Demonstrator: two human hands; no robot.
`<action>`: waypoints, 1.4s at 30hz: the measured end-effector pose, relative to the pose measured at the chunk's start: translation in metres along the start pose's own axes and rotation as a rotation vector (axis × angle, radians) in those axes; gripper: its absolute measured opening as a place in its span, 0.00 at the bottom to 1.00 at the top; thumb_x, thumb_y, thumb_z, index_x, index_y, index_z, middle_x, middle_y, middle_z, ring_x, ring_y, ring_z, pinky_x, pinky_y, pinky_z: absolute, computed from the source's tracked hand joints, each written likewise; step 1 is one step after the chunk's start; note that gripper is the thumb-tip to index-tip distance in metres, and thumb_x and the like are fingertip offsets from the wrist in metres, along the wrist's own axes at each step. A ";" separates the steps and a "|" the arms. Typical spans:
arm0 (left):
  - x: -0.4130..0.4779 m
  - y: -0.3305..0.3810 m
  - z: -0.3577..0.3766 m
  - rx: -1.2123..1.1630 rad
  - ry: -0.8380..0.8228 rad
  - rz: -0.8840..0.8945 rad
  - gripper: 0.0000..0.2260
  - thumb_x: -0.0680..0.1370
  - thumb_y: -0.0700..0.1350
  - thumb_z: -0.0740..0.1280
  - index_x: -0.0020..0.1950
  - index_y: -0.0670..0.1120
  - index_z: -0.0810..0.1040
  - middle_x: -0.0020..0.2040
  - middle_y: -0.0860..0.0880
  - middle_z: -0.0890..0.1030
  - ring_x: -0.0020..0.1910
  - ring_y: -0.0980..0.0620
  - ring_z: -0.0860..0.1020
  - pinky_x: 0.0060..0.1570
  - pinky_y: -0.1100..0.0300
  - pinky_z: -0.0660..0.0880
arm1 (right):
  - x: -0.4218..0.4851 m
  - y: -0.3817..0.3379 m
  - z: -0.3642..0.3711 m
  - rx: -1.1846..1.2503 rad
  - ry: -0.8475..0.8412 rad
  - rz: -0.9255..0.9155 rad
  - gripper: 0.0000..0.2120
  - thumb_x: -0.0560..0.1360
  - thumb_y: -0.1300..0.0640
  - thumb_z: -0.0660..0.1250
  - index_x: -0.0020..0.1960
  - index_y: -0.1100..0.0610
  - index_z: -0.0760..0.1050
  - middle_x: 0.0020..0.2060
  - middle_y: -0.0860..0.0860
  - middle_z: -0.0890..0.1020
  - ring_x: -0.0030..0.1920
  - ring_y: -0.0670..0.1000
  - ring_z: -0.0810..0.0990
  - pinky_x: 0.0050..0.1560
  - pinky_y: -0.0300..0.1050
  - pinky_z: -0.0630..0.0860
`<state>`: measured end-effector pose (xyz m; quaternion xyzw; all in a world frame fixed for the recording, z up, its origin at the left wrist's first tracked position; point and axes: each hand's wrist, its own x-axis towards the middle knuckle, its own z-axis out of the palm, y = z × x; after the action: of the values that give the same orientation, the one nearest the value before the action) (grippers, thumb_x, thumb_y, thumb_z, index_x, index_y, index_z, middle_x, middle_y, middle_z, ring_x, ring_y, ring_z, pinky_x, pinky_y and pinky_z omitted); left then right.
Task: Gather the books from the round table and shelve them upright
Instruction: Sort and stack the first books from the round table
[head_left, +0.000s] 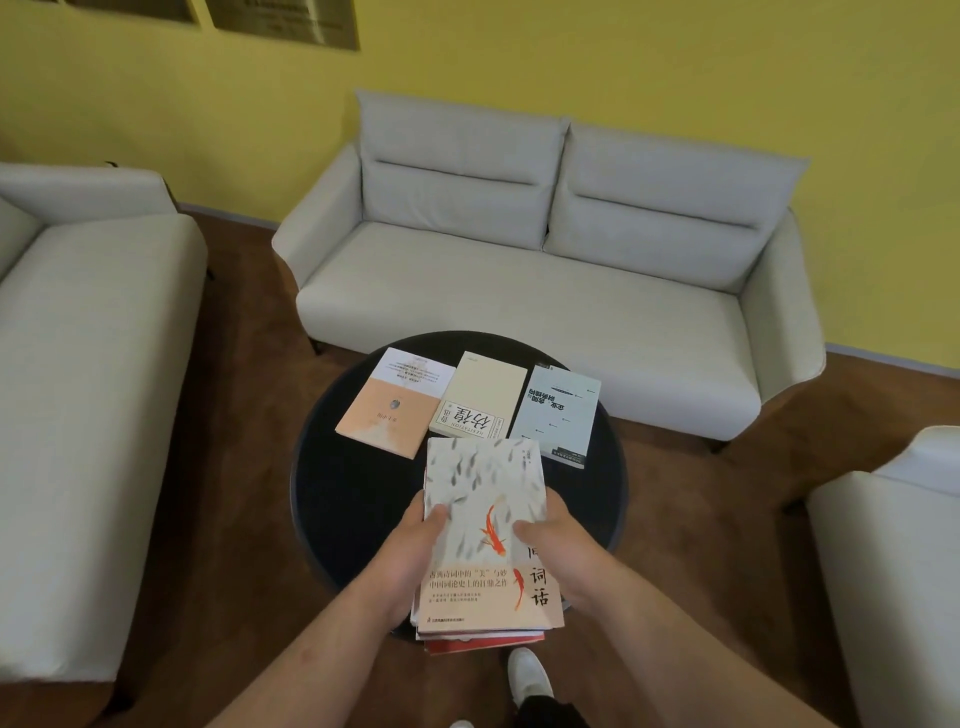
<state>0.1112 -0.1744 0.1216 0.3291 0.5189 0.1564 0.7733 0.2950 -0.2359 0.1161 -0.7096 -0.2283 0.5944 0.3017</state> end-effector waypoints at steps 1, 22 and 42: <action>0.000 0.000 0.000 -0.013 -0.002 0.001 0.11 0.85 0.50 0.57 0.66 0.61 0.68 0.56 0.44 0.86 0.52 0.40 0.85 0.54 0.39 0.81 | 0.000 0.001 0.000 0.088 -0.007 0.019 0.24 0.82 0.59 0.64 0.73 0.44 0.60 0.56 0.50 0.84 0.47 0.53 0.88 0.43 0.52 0.84; 0.006 -0.015 -0.009 0.154 0.006 0.090 0.18 0.83 0.47 0.63 0.68 0.64 0.63 0.55 0.47 0.87 0.51 0.41 0.86 0.51 0.40 0.82 | -0.007 0.015 -0.010 0.258 -0.066 -0.008 0.29 0.81 0.57 0.67 0.76 0.40 0.58 0.54 0.50 0.86 0.51 0.55 0.87 0.49 0.57 0.84; 0.179 0.127 -0.004 0.582 0.313 0.123 0.19 0.80 0.46 0.65 0.71 0.44 0.72 0.68 0.45 0.75 0.66 0.44 0.74 0.67 0.50 0.71 | 0.132 -0.033 -0.112 0.243 0.252 0.105 0.03 0.79 0.58 0.66 0.53 0.56 0.75 0.55 0.56 0.79 0.54 0.55 0.78 0.56 0.54 0.80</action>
<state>0.1943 0.0244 0.0806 0.5390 0.6332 0.0966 0.5470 0.4311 -0.1397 0.0584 -0.7476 -0.0778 0.5391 0.3801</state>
